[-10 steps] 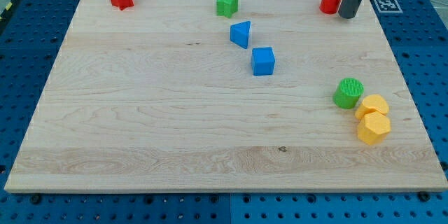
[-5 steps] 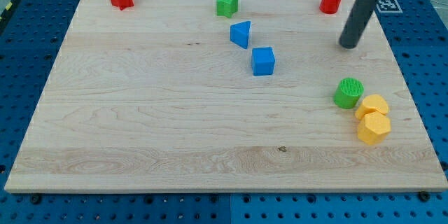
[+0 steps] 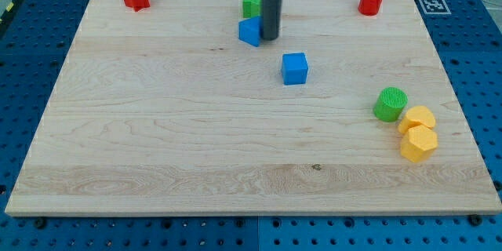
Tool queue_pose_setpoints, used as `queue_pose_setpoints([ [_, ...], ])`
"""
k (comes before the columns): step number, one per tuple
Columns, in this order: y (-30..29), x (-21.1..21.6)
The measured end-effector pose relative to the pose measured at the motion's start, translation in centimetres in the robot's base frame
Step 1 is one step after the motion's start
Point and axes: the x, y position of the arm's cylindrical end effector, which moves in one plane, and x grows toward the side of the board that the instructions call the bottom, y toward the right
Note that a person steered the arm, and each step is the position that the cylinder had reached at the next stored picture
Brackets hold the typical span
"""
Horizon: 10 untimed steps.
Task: Push the blue triangle towards the left center of the board
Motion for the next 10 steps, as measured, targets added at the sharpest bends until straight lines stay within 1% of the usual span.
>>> queue_pose_setpoints([
  [1,-3.6,-0.1],
  [2,-3.4,-1.6],
  [3,-5.4,-1.7],
  [4,-10.8,0.7],
  [5,-15.0,3.7],
  [7,-14.3,1.5],
  [8,-16.0,1.5],
  [9,-18.5,4.6],
  [10,-19.2,7.6],
])
